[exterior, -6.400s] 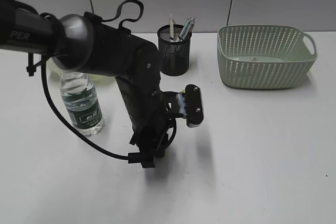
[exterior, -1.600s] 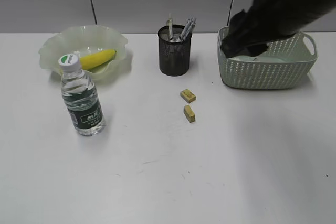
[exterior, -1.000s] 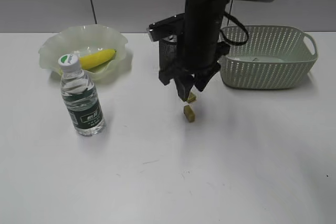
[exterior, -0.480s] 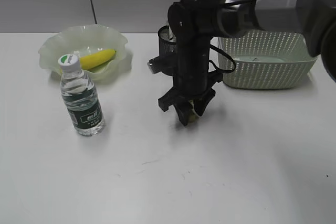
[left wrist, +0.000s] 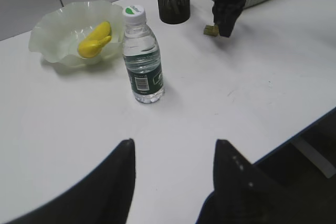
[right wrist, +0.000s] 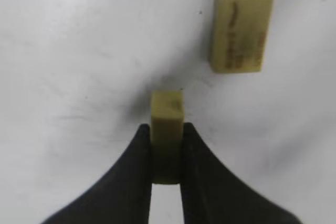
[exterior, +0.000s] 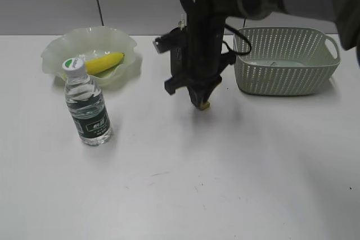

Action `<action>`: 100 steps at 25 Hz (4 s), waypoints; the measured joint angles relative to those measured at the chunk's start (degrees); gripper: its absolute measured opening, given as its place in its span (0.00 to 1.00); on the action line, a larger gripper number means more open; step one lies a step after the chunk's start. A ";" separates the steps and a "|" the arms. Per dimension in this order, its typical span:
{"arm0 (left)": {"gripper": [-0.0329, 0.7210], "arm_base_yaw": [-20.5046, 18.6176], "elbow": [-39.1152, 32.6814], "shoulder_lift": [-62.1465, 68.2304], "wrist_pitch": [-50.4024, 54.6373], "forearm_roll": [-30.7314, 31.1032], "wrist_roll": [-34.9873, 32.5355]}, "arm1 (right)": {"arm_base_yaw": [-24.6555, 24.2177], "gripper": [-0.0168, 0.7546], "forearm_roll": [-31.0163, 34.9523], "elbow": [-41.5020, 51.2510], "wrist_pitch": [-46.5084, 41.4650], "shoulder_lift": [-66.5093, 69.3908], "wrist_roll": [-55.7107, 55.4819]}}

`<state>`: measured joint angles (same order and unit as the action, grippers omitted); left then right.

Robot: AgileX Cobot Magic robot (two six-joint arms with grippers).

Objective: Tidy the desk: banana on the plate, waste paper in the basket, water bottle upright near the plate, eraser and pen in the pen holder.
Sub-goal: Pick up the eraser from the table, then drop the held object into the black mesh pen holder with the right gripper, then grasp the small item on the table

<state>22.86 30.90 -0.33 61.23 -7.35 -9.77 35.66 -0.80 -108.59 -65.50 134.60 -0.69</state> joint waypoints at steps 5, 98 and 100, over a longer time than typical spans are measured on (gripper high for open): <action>0.52 0.00 0.00 0.00 0.00 0.00 0.00 | 0.00 0.18 -1.66 -7.40 3.60 -5.95 -0.05; 0.53 0.00 7.34 26.52 -14.33 -9.93 -1.70 | -6.64 0.67 4.64 78.91 4.70 -134.49 4.75; 0.53 0.00 10.14 34.30 -17.45 -13.87 -4.86 | -6.64 0.67 4.58 79.08 5.26 -135.00 4.47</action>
<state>22.86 41.04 33.97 43.78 -21.22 -14.62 29.02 3.78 -29.51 -60.24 -0.39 3.78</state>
